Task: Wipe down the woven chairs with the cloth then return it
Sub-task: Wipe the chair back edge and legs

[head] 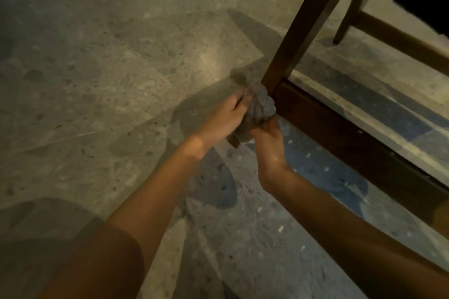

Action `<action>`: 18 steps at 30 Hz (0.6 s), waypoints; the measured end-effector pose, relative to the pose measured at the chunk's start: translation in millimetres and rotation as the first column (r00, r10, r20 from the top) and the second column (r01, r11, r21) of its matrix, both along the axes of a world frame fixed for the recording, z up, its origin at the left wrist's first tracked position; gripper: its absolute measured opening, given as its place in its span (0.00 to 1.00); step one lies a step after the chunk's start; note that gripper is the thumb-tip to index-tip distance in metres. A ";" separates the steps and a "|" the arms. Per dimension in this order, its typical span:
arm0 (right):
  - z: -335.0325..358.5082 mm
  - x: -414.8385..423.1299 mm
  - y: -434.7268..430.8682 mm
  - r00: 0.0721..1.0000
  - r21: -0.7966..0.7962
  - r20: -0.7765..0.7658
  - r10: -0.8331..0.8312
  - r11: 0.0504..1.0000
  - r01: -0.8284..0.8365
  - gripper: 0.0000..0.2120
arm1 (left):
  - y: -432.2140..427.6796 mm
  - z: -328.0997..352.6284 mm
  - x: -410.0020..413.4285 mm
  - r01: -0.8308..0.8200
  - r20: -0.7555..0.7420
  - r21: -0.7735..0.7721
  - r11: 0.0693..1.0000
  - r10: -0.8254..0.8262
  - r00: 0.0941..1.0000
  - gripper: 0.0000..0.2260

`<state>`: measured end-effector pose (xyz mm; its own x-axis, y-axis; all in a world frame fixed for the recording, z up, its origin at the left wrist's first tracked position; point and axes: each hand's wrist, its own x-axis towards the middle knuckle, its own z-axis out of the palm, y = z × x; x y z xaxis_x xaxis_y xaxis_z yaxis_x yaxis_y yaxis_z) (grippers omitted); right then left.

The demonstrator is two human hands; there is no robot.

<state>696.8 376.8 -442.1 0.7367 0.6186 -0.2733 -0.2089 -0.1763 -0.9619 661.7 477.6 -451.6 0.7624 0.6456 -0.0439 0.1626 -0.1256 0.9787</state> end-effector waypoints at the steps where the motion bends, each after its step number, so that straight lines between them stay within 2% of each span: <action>1: -1.6 0.3 5.5 1.000 0.009 -0.030 0.001 1.000 -0.001 0.30 | 4.6 1.3 7.2 0.050 -0.008 0.001 0.999 -0.050 0.999 0.16; 4: -10.0 -0.5 16.1 0.999 -0.035 -0.030 0.021 0.999 -0.022 0.32 | 9.6 -4.2 14.8 0.075 -0.080 -0.002 0.997 -0.075 0.994 0.18; 7: -23.6 9.7 21.9 1.000 -0.145 0.011 0.006 0.989 -0.005 0.31 | 3.2 -20.1 4.6 0.059 -0.068 -0.029 0.998 -0.060 0.996 0.10; 12: -44.3 10.6 13.5 0.985 -0.320 0.045 0.167 0.936 -0.144 0.30 | -1.9 -49.8 -13.4 0.114 -0.190 0.070 0.991 -0.099 0.977 0.08; 15: -48.4 13.5 7.7 0.987 -0.313 0.040 0.157 0.940 -0.137 0.26 | -8.9 -55.0 -16.1 0.049 -0.181 0.088 0.995 -0.033 0.983 0.12; 18: -46.4 7.9 -1.3 0.986 -0.232 0.128 0.108 0.970 -0.076 0.23 | -14.8 -53.9 -19.4 -0.036 -0.093 0.056 0.998 0.041 0.995 0.13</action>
<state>704.8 375.5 -488.5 0.7198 0.6198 -0.3126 -0.0487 -0.4041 -0.9134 642.3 462.8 -505.5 0.7309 0.6781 -0.0777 0.2590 -0.1702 0.9508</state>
